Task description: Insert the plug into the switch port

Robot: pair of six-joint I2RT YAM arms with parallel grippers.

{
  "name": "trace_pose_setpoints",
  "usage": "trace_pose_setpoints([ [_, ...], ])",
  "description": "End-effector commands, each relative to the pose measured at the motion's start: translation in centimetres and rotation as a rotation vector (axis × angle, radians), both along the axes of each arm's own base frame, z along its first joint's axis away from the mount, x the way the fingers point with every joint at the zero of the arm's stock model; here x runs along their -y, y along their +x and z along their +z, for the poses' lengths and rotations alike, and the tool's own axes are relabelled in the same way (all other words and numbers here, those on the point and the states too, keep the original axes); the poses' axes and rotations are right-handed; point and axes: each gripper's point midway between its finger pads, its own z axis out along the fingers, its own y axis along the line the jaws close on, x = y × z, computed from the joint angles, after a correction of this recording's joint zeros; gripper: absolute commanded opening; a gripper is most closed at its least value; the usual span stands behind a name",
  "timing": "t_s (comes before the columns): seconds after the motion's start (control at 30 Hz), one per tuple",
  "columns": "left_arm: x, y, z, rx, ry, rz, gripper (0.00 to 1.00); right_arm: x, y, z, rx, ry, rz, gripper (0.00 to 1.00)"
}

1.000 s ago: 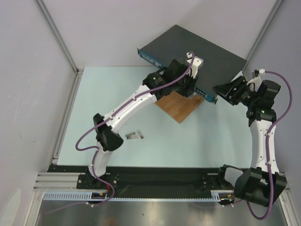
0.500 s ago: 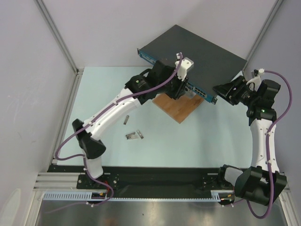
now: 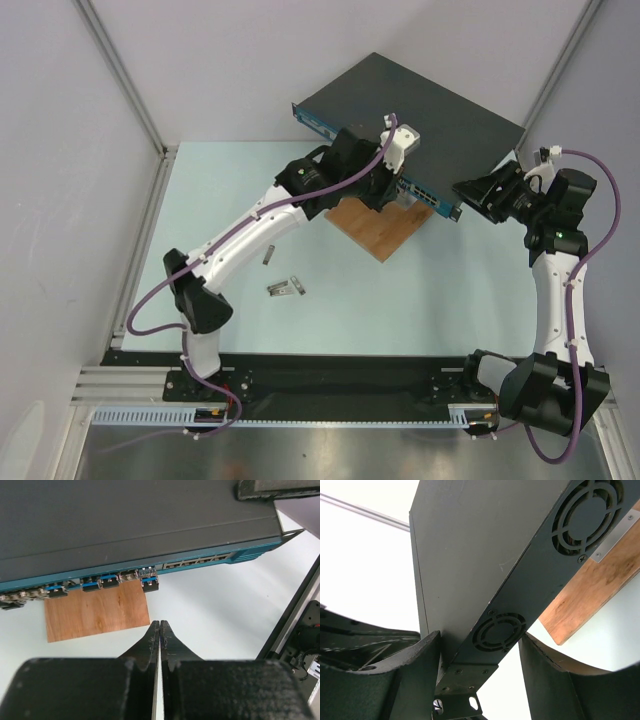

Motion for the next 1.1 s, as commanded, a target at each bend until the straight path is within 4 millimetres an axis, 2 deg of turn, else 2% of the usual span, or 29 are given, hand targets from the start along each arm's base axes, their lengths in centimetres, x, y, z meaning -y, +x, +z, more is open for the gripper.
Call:
trace_pose_setpoints([
  [0.0,1.0,0.5,2.0,0.021,-0.069,-0.01,0.04,-2.5,0.5,1.0,0.11,-0.036,0.136,0.0],
  [0.17,1.5,1.2,1.8,0.018,-0.074,0.005,0.03,-2.6,0.5,0.8,0.104,-0.034,0.14,0.0],
  [0.37,1.9,2.2,2.6,0.059,-0.088,0.03,0.01,-2.6,0.3,0.6,0.101,-0.038,0.144,0.0],
  [0.6,2.6,3.5,1.1,0.068,-0.054,0.045,0.0,-2.7,0.3,0.4,0.094,-0.036,0.147,0.0],
  [0.7,2.8,3.9,1.0,0.08,-0.057,0.052,0.0,-2.7,0.3,0.3,0.094,-0.038,0.147,0.0],
  [0.93,3.3,5.2,1.3,0.127,-0.086,0.084,0.0,-2.9,0.3,0.2,0.09,-0.036,0.152,0.0],
  [0.97,3.7,5.5,1.9,0.149,-0.113,0.086,0.0,-2.9,0.3,0.1,0.089,-0.035,0.153,0.0],
  [1.03,4.0,5.9,1.4,0.162,-0.117,0.083,0.0,-3.0,0.2,0.0,0.087,-0.035,0.155,0.0],
  [1.07,4.2,6.6,1.9,0.195,-0.133,0.108,0.0,-3.0,0.2,0.0,0.085,-0.034,0.157,0.0],
])
